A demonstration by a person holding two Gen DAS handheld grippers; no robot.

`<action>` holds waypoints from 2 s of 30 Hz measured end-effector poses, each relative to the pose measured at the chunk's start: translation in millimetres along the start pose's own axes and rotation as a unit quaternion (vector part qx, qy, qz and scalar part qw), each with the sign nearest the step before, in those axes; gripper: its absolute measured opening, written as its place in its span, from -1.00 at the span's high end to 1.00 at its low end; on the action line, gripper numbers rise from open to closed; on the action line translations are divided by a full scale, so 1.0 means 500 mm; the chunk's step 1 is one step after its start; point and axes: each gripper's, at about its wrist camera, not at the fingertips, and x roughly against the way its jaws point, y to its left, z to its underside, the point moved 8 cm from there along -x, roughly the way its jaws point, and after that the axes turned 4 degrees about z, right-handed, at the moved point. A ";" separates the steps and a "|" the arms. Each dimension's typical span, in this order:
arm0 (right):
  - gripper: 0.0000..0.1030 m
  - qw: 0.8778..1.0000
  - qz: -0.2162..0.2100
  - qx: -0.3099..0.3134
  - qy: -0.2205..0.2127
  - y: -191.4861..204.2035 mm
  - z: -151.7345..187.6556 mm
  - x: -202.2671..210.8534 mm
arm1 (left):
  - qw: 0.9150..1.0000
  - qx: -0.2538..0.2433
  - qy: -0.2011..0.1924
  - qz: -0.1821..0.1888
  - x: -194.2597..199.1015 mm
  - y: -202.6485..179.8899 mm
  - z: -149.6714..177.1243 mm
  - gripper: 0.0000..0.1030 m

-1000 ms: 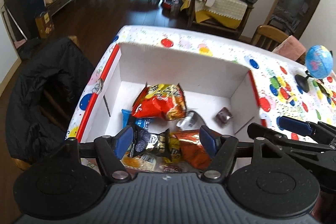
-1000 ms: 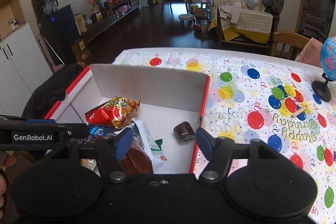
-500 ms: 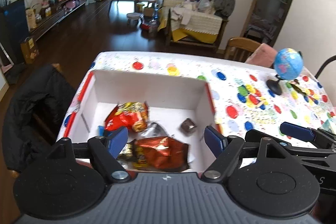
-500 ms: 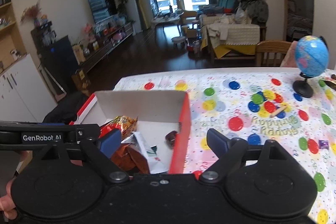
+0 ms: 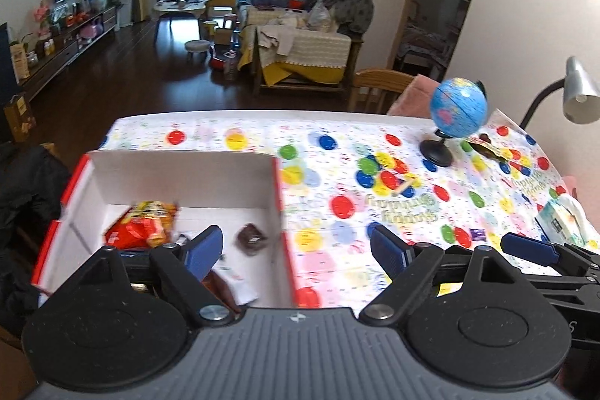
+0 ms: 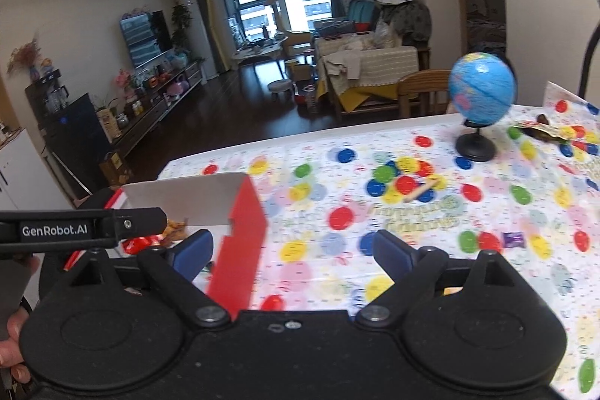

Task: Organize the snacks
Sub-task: 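Move both open tools back to the wooden stick and purple candy, then grasp the wooden stick with the left tool while the right tool grasps the purple candy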

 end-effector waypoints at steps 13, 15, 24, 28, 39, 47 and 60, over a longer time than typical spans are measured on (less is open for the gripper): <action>-0.85 0.998 0.061 -0.028 0.010 -0.256 0.019 0.006 | 0.998 -0.028 0.041 0.030 -0.140 -0.230 0.015 -0.68; -0.86 0.997 0.071 -0.026 0.009 -0.299 0.020 0.004 | 0.998 -0.032 0.047 0.029 -0.166 -0.263 0.016 -0.68; -0.85 0.994 0.106 -0.023 0.023 -0.444 0.015 -0.045 | 0.995 -0.057 0.078 0.020 -0.295 -0.351 -0.020 -0.68; -0.81 0.992 0.115 -0.031 0.033 -0.483 0.016 -0.081 | 0.994 -0.071 0.083 0.015 -0.354 -0.368 -0.040 -0.68; -0.55 0.982 0.150 -0.072 0.095 -0.553 0.040 -0.234 | 0.986 -0.096 0.138 0.010 -0.571 -0.363 -0.053 -0.67; -0.38 0.975 0.169 -0.078 0.123 -0.578 0.066 -0.315 | 0.980 -0.108 0.164 0.023 -0.698 -0.356 -0.048 -0.66; 0.05 0.971 0.188 -0.055 0.137 -0.573 0.086 -0.355 | 0.975 -0.129 0.180 0.038 -0.791 -0.368 -0.050 0.02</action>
